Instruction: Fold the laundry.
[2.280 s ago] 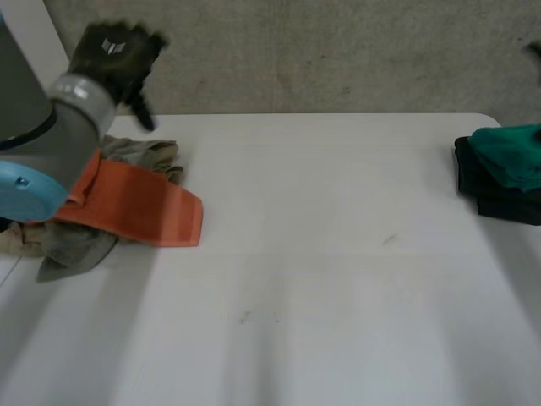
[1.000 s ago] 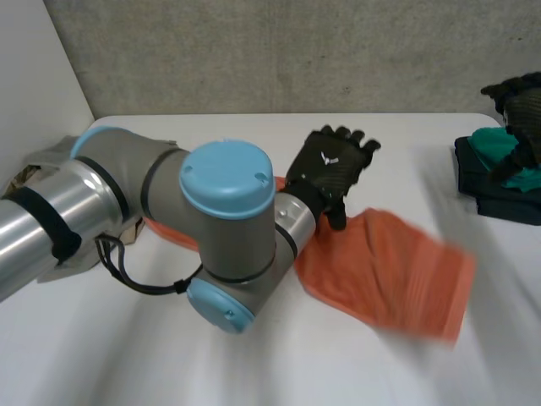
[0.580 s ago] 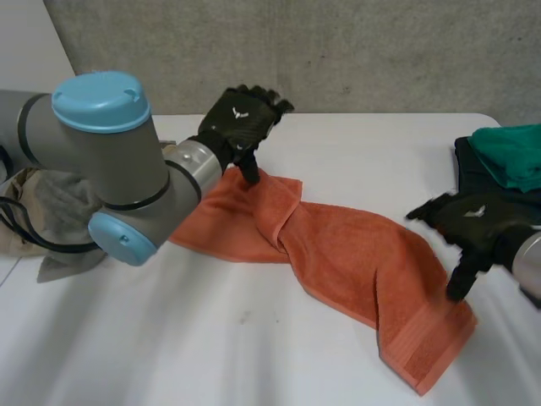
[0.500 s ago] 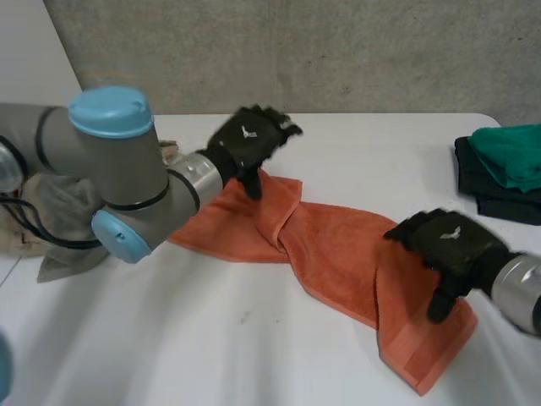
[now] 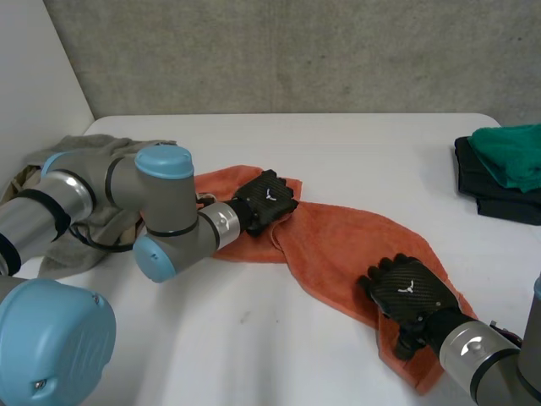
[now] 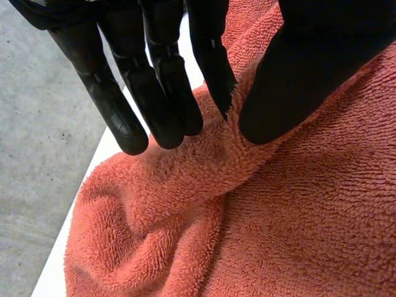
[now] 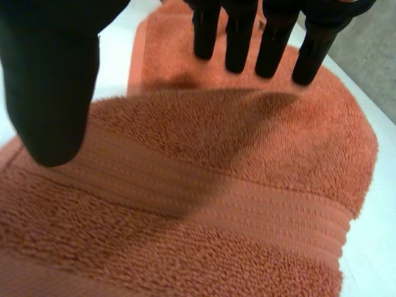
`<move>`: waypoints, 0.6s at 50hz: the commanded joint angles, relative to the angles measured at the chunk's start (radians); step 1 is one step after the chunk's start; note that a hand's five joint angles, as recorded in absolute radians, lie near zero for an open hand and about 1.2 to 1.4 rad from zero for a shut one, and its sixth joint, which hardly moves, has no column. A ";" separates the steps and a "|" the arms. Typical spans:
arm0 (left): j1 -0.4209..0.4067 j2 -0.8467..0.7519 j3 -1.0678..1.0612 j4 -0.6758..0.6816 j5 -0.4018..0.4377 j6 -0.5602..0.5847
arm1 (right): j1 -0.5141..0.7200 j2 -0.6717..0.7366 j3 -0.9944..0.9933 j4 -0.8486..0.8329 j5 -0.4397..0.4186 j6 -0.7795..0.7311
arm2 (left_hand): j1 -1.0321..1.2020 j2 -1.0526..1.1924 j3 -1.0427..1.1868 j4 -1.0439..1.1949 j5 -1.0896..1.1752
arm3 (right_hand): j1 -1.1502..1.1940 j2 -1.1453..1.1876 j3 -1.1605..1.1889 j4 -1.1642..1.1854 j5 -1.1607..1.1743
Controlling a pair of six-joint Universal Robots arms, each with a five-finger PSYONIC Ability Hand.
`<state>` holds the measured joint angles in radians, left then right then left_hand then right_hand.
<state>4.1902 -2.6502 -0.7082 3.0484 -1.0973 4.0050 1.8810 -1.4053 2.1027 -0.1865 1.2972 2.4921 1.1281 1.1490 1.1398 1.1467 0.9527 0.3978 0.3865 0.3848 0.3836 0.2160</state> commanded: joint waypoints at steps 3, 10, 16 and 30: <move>-0.035 0.041 -0.005 0.009 -0.110 -0.009 | -0.031 0.054 -0.055 -0.008 0.030 -0.098 | 0.268 0.247 0.256 0.250 0.269 | 0.998 1.010 1.011 1.013 1.006; -0.061 0.174 -0.036 0.049 -0.259 -0.046 | -0.059 -0.037 -0.188 -0.004 0.085 -0.096 | 0.268 0.247 0.256 0.250 0.269 | 0.998 1.010 1.011 1.013 1.006; -0.071 0.409 -0.152 0.052 -0.383 -0.227 | -0.109 -0.050 -0.375 0.006 0.094 -0.076 | 0.268 0.247 0.256 0.250 0.269 | 0.998 1.010 1.011 1.013 1.006; -0.078 0.665 -0.093 0.445 -0.676 -0.361 | -0.105 0.175 -1.062 -0.163 0.093 0.185 | 0.268 0.247 0.256 0.250 0.269 | 0.998 1.010 1.011 1.013 1.006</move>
<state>4.1117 -1.9929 -0.9441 3.2373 -1.6647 3.5980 1.7710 -1.3988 1.3631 -0.2208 1.3862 2.5588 1.1292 1.1973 1.1931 1.1976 0.9708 1.0964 1.1740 1.1875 1.1969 0.9958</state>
